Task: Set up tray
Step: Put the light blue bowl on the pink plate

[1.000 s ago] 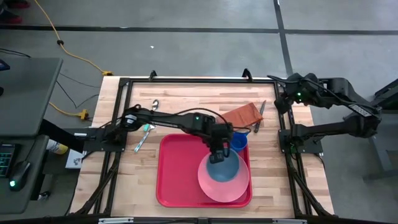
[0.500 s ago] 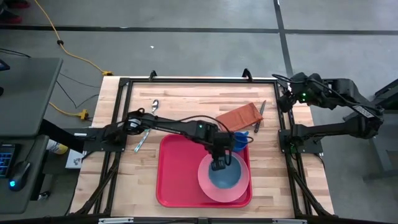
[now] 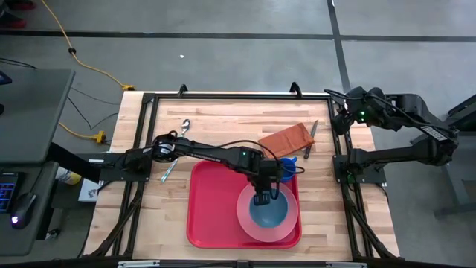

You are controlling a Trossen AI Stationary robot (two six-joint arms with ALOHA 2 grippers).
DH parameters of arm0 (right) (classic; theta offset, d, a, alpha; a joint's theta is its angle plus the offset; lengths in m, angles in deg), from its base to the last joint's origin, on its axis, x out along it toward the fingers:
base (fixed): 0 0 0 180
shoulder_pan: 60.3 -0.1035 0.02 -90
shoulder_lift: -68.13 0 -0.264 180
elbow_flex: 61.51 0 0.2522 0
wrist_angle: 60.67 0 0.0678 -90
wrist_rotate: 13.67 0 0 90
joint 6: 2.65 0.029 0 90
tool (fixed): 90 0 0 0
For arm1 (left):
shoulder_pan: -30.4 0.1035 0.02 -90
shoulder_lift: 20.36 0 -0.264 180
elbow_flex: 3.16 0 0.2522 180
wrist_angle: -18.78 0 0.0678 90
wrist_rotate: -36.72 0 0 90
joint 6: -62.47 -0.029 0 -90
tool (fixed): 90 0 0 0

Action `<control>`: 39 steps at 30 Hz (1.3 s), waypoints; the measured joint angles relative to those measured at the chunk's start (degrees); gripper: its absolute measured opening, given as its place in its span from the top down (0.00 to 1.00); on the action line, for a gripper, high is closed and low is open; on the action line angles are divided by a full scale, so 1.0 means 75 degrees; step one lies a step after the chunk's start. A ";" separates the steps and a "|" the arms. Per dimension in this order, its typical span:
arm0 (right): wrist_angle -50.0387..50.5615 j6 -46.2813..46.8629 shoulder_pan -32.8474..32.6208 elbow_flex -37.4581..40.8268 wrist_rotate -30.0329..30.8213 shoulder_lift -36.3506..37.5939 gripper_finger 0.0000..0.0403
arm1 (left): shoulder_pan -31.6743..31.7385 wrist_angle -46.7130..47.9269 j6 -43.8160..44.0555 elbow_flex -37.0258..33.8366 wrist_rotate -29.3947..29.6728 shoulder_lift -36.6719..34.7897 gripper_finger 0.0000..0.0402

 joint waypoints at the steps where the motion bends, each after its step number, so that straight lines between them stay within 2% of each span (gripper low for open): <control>1: 0.0000 -0.0003 0.0000 0.0000 0.0000 0.0000 0.55 | 0.0000 -0.0005 0.0000 0.0002 0.0002 0.0000 0.97; 10: 0.0000 -0.0088 0.0000 0.0000 0.0035 0.0001 0.55 | 0.0006 -0.0343 -0.0067 0.0002 -0.0215 0.0000 0.87; 19: 0.0000 -0.0201 0.0000 0.0000 0.0041 0.0003 0.55 | 0.0006 -0.0681 -0.0084 -0.0001 -0.0391 -0.0012 0.93; 24: 0.0000 -0.0241 0.0000 0.0000 0.0041 0.0002 0.55 | 0.0006 -0.0700 -0.0064 0.0002 -0.0442 0.0065 0.91; 32: 0.0003 -0.0259 -0.0002 0.0000 0.0038 0.0003 0.55 | 0.0006 -0.0738 -0.0067 -0.0030 -0.0988 0.0318 0.90; 39: 0.0009 -0.0259 -0.0003 0.0000 0.0035 0.0003 0.55 | 0.0006 -0.0833 -0.0064 -0.0015 -0.0960 0.0425 0.89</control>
